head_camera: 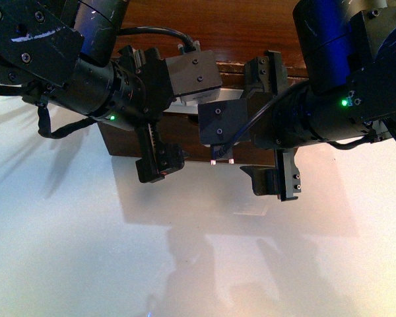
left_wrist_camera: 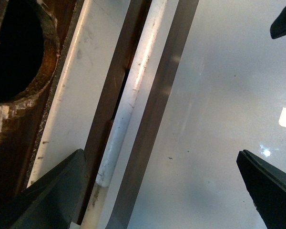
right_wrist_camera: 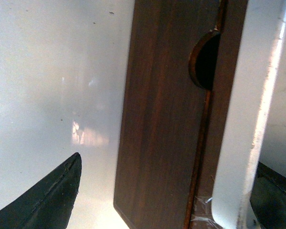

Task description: Open drawer

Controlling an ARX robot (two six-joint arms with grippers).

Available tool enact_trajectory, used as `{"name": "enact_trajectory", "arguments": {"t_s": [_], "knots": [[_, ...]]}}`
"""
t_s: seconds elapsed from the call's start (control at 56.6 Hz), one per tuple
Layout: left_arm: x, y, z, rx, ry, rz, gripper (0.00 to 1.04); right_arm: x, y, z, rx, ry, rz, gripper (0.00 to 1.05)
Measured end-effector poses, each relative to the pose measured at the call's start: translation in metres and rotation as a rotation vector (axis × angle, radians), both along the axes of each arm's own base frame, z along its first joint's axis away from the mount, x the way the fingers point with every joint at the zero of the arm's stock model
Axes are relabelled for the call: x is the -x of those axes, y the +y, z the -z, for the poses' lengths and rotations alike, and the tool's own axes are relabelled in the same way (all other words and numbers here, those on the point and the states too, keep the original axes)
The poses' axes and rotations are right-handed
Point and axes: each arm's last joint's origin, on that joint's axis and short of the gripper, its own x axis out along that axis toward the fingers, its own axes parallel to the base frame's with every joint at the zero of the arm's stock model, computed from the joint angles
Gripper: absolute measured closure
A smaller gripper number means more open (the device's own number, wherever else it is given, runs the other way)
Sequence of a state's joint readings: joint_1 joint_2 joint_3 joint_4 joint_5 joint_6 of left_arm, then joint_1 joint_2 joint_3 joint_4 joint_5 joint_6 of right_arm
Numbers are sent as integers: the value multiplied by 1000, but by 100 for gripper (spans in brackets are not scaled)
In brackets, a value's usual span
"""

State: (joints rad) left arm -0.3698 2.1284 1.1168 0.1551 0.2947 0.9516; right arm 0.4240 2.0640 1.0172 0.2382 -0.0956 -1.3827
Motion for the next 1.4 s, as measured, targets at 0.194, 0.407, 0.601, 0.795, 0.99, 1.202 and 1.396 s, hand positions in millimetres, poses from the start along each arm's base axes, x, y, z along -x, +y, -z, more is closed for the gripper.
{"name": "enact_trajectory", "arguments": {"t_s": [0.194,0.407,0.601,0.795,0.99,1.202,1.396], "knots": [[1,0,0,-8,6,7,8,2,0,2,-6,34,-27,9],[2,0,0,-10,10,11,8,3,0,1,-24,47,-40,9],[3,0,0,-2,19,21,8,4,0,-1,-56,65,-49,9],[8,1,0,7,26,31,8,11,1,-1,-59,75,-62,9],[15,2,1,14,33,38,8,18,1,-1,-49,89,-68,9],[23,3,2,20,41,45,8,28,0,0,-37,99,-82,9],[33,5,3,24,59,53,8,41,1,0,-24,117,-101,9]]}}
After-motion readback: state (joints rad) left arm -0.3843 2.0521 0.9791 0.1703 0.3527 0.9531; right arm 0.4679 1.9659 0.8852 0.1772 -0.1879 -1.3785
